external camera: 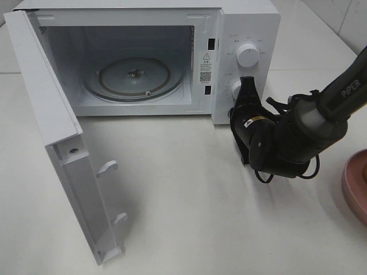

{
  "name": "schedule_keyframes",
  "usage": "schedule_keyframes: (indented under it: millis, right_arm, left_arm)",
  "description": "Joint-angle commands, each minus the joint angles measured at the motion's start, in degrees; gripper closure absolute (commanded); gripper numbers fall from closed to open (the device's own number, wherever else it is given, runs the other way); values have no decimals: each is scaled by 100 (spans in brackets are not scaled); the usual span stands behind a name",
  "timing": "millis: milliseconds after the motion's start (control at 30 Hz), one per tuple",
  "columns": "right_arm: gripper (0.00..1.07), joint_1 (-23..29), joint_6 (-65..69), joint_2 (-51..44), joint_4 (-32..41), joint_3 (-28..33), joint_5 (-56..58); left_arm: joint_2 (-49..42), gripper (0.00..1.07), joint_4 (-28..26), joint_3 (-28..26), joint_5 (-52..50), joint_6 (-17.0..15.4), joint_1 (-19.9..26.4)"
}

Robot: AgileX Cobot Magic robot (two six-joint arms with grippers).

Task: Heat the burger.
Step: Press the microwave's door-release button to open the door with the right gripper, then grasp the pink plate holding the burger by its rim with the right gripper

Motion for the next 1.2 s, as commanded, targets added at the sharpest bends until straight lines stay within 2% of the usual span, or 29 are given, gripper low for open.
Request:
schedule_keyframes:
  millis: [33, 467, 700, 933, 1067, 1200]
  right_arm:
    - [107, -126, -92, -286, -34, 109, -304]
    - [107, -126, -212, -751, -539, 602, 544]
    - [107, -126, -332, -991, -1094, 963, 1134]
    - [107, -126, -1375, -1524, -1627, 1077, 2200]
    - [107, -126, -1856, -1759, -1667, 1077, 2676]
    - [106, -143, -3163, -2114, -1702, 1077, 3484]
  left_arm:
    - [-97, 7, -29, 6, -11, -11, 11]
    - [-97, 7, -29, 6, -11, -11, 11]
    - [-97, 7, -29, 6, -11, -11, 11]
    - [-97, 7, -29, 6, -11, -11, 11]
    - [-97, 7, -29, 6, -11, -11, 11]
    - [-97, 7, -29, 6, -11, -11, 11]
